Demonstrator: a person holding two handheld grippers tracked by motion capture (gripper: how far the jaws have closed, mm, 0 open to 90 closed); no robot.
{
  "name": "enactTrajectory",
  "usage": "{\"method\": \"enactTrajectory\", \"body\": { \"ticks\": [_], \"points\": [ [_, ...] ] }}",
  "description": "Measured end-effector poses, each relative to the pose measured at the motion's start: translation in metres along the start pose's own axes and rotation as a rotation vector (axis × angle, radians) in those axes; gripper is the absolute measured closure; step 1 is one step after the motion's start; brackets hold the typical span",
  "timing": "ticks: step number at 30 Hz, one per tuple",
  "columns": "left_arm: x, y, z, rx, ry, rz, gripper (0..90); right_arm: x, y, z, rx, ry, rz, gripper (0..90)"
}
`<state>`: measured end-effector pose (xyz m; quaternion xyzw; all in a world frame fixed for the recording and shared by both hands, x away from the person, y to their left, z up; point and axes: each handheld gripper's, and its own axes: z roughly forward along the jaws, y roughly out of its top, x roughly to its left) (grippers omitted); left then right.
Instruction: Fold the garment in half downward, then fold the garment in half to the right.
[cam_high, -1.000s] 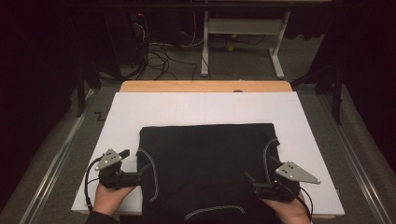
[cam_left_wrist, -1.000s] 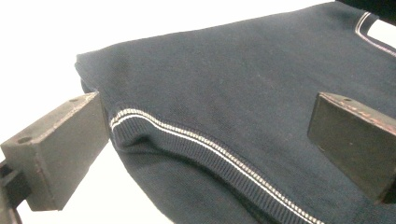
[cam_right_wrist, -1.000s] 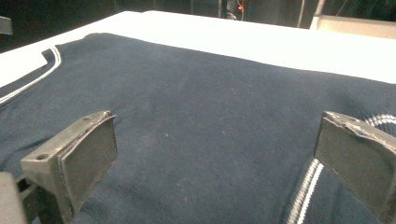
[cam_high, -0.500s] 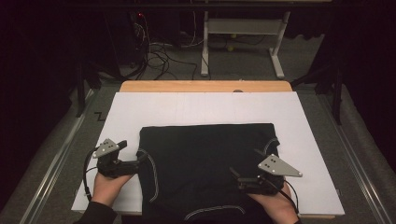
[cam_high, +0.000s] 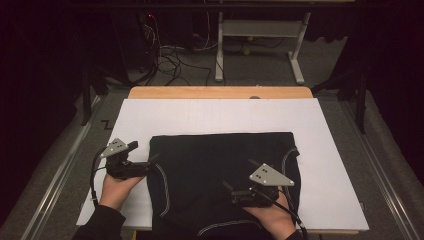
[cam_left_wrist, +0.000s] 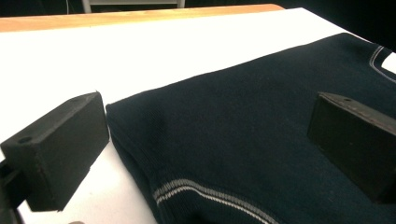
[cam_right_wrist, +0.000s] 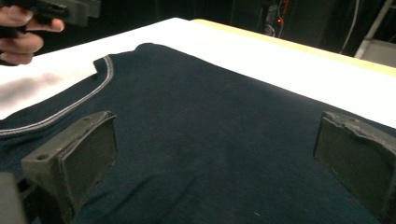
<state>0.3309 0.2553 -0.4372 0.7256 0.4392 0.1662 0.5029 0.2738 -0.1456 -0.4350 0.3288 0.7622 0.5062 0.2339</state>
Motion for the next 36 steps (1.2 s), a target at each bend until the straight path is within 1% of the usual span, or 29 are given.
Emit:
{"method": "enactTrajectory", "body": {
  "ticks": [4,8,10,11,14,16,19,23,27,28,29,30,32,34,36],
  "points": [
    [0.004,0.005,0.004,-0.009,-0.016,-0.009,0.0,0.011,0.004,0.008,0.005,0.021,-0.005,0.1],
    [0.009,0.012,0.009,0.004,-0.018,0.006,0.0,0.024,0.011,0.017,-0.007,0.045,-0.003,0.0],
    [0.012,0.016,0.010,0.002,-0.022,0.005,0.0,0.031,0.014,0.022,-0.005,0.058,-0.013,0.1],
    [0.013,0.018,0.010,0.004,-0.020,0.011,0.0,0.035,0.016,0.024,-0.007,0.065,-0.021,0.0],
    [0.016,0.022,0.010,0.011,-0.015,0.025,0.0,0.043,0.019,0.027,-0.011,0.064,-0.033,0.0],
    [0.019,0.025,0.011,0.014,-0.012,0.019,0.0,0.048,0.021,0.028,-0.023,0.066,-0.037,0.0],
    [0.023,0.025,0.013,0.018,-0.006,0.007,0.0,0.053,0.022,0.031,-0.016,0.073,-0.045,0.0],
    [0.029,0.025,0.020,0.039,0.001,0.003,0.0,0.055,0.025,0.034,-0.001,0.081,-0.052,0.0],
    [0.037,0.027,0.030,0.045,0.006,-0.021,0.0,0.057,0.027,0.036,-0.001,0.081,-0.059,0.0],
    [0.039,0.028,0.033,0.050,0.008,-0.027,0.0,0.058,0.026,0.036,0.000,0.083,-0.057,0.0],
    [0.040,0.028,0.036,0.058,-0.001,-0.029,0.0,0.058,0.026,0.036,0.002,0.086,-0.054,0.0],
    [0.042,0.030,0.039,0.073,0.001,-0.027,0.0,0.059,0.025,0.036,0.004,0.088,-0.052,0.0],
    [0.045,0.031,0.046,0.103,0.012,-0.020,0.0,0.060,0.024,0.036,0.004,0.093,-0.051,0.0],
    [0.050,0.031,0.052,0.128,0.018,-0.031,0.0,0.062,0.022,0.037,0.007,0.097,-0.049,0.0],
    [0.054,0.027,0.058,0.156,0.040,-0.045,0.0,0.063,0.020,0.037,0.010,0.100,-0.040,0.1]
  ]
}}
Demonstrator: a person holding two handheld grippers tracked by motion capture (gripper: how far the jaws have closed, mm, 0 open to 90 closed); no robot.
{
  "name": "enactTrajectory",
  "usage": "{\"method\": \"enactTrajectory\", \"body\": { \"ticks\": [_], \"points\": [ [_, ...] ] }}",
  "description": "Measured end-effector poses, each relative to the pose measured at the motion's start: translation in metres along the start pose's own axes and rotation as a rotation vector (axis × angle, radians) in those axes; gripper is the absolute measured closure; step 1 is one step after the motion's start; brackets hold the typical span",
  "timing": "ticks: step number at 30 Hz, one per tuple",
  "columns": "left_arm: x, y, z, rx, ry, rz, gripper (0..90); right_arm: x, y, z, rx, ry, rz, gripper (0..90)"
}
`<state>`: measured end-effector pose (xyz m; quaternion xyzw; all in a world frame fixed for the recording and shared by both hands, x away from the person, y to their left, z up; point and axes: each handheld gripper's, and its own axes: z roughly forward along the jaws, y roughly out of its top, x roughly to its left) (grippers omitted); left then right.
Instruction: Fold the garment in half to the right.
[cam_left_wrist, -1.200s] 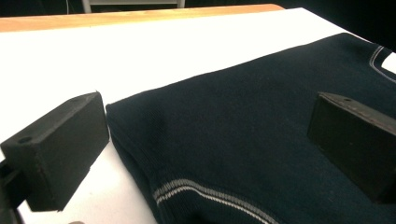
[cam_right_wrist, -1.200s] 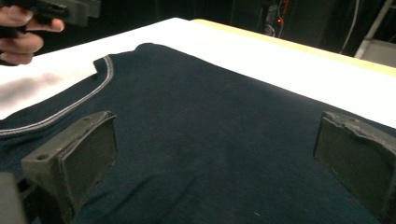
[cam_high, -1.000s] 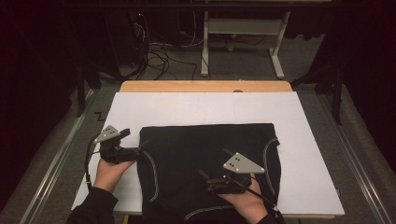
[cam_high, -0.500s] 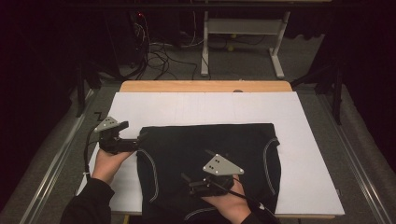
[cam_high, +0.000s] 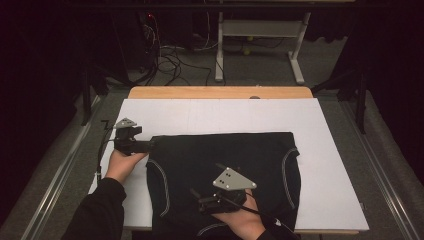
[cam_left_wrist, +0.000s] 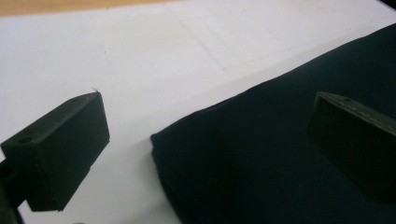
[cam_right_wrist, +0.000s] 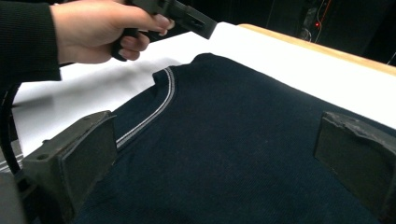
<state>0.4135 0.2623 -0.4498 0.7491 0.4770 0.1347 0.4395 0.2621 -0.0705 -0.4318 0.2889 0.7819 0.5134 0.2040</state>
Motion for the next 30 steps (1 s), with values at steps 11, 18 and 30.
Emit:
{"method": "enactTrajectory", "body": {
  "ticks": [11,18,30],
  "points": [
    [0.003,-0.013,0.031,0.131,0.052,0.009,1.8,0.008,-0.007,0.000,0.035,0.012,-0.030,0.0],
    [0.005,-0.015,0.033,0.141,0.086,-0.056,11.2,0.011,-0.009,0.003,0.049,0.032,-0.030,0.1],
    [-0.008,-0.017,0.035,0.133,0.144,-0.016,47.1,0.034,-0.019,0.019,0.116,0.110,-0.035,0.0]
  ]
}}
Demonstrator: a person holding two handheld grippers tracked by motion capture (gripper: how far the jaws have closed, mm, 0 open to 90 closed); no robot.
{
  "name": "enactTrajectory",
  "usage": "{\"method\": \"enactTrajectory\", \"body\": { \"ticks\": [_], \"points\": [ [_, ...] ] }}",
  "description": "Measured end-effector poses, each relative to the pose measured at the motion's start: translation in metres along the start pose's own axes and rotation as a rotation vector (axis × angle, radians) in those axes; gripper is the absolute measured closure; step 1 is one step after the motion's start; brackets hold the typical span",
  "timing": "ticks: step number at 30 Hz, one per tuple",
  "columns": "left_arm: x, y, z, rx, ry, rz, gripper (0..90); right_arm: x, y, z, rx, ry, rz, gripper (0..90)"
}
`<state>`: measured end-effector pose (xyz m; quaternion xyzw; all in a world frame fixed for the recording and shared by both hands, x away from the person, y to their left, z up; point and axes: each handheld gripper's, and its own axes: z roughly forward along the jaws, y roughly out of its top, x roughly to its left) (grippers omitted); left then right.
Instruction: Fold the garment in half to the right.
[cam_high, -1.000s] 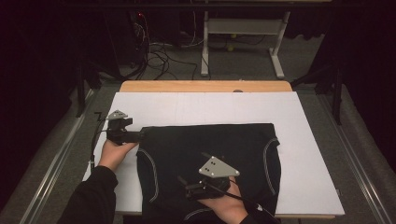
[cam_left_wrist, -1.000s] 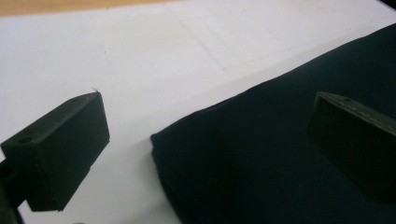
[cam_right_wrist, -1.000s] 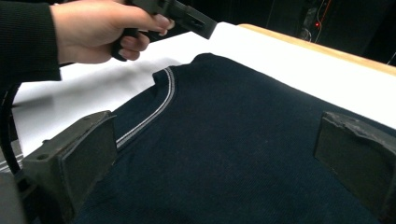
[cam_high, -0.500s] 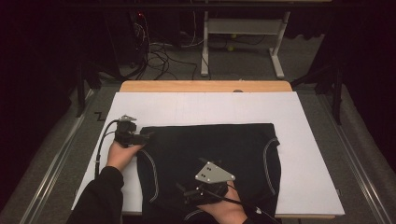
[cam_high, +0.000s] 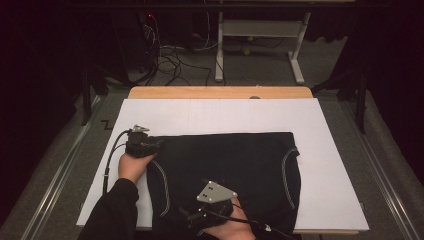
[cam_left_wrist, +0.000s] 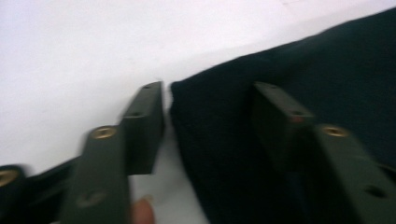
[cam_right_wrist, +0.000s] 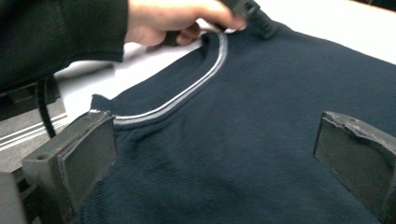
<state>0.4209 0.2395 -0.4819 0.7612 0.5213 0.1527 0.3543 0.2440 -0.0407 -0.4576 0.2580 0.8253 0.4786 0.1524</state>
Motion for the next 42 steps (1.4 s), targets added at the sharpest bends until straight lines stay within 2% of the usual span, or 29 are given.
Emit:
{"method": "enactTrajectory", "body": {
  "ticks": [7,9,12,16,25,28,33,39,42],
  "points": [
    [0.000,-0.002,-0.001,-0.007,-0.060,0.010,66.4,0.019,0.004,0.016,0.037,0.055,-0.010,0.1],
    [0.000,-0.003,-0.001,-0.008,-0.065,0.005,69.0,0.025,0.006,0.021,0.044,0.065,-0.015,0.1],
    [0.000,-0.004,-0.002,-0.013,-0.066,-0.001,69.8,0.032,0.009,0.028,0.056,0.075,-0.019,0.1],
    [0.002,-0.005,-0.002,-0.014,-0.081,-0.020,69.9,0.039,0.011,0.034,0.074,0.080,0.001,0.9],
    [0.002,-0.005,-0.002,-0.015,-0.086,-0.025,70.0,0.055,0.017,0.050,0.124,0.083,0.025,11.6],
    [0.003,-0.005,-0.002,-0.015,-0.088,-0.026,69.9,0.060,0.020,0.055,0.130,0.080,0.010,14.7],
    [0.003,-0.005,-0.002,-0.015,-0.090,-0.028,69.9,0.069,0.018,0.065,0.156,0.076,-0.008,14.3],
    [0.003,-0.005,-0.002,-0.015,-0.090,-0.028,69.9,0.073,0.015,0.076,0.209,0.050,-0.016,12.9],
    [0.004,-0.005,-0.002,-0.014,-0.100,-0.038,69.9,0.073,0.016,0.078,0.210,0.042,-0.017,12.9]
  ]
}}
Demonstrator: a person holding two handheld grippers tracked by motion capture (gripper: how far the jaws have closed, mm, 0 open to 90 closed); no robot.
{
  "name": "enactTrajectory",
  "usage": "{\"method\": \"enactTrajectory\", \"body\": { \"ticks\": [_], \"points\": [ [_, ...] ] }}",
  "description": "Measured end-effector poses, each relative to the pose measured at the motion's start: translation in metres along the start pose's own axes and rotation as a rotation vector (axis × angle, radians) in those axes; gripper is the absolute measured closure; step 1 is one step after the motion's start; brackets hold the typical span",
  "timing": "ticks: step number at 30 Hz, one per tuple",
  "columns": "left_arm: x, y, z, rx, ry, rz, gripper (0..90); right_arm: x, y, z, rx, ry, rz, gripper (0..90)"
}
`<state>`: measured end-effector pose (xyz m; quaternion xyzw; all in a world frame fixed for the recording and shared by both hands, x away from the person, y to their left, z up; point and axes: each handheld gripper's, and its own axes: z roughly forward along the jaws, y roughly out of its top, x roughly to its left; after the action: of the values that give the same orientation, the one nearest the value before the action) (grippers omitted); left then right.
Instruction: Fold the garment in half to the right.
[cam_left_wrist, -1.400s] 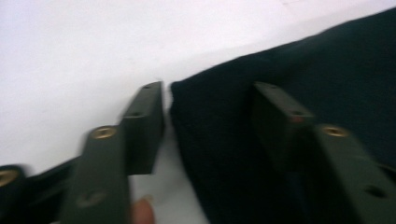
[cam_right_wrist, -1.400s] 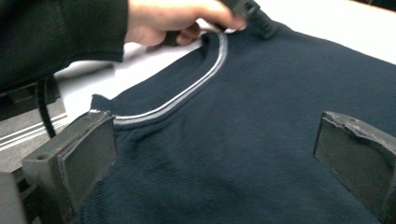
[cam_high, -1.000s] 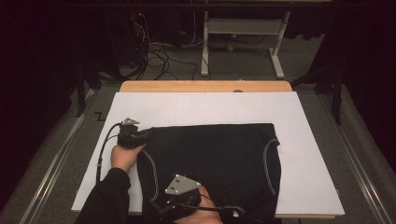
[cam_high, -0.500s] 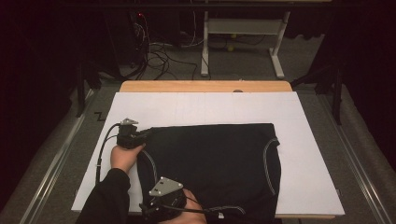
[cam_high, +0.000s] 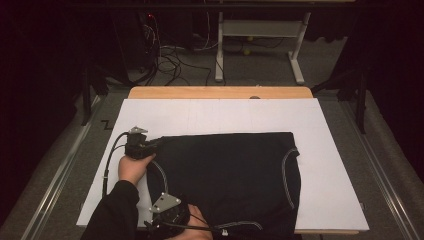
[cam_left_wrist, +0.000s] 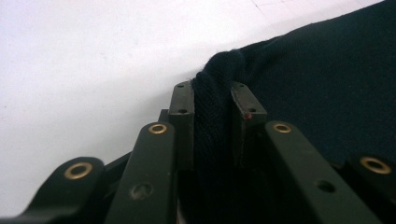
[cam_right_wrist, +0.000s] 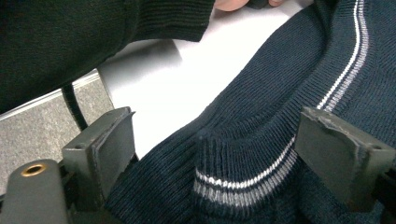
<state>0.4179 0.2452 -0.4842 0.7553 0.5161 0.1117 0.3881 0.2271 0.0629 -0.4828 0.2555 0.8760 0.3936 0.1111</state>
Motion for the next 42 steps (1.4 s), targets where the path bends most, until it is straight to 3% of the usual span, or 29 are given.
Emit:
{"method": "enactTrajectory", "body": {
  "ticks": [8,16,24,27,35,42],
  "points": [
    [-0.001,0.000,0.000,0.000,0.007,0.005,69.8,0.005,0.001,0.003,0.026,-0.057,-0.016,15.4],
    [-0.001,0.000,0.000,0.001,0.008,0.006,69.8,0.007,0.001,0.002,0.040,-0.105,-0.037,24.2],
    [-0.001,0.000,0.000,0.000,0.008,0.005,69.8,0.006,0.000,0.000,0.048,-0.145,-0.068,37.1],
    [-0.001,0.000,0.000,0.001,0.010,0.008,69.8,0.005,-0.001,-0.002,0.052,-0.157,-0.064,46.2],
    [-0.001,0.000,0.000,0.000,0.006,0.003,69.8,-0.002,-0.002,-0.008,0.051,-0.160,-0.036,60.4],
    [0.000,0.000,0.000,0.000,0.000,-0.003,69.8,-0.008,-0.006,-0.014,0.040,-0.135,-0.012,62.4]
  ]
}}
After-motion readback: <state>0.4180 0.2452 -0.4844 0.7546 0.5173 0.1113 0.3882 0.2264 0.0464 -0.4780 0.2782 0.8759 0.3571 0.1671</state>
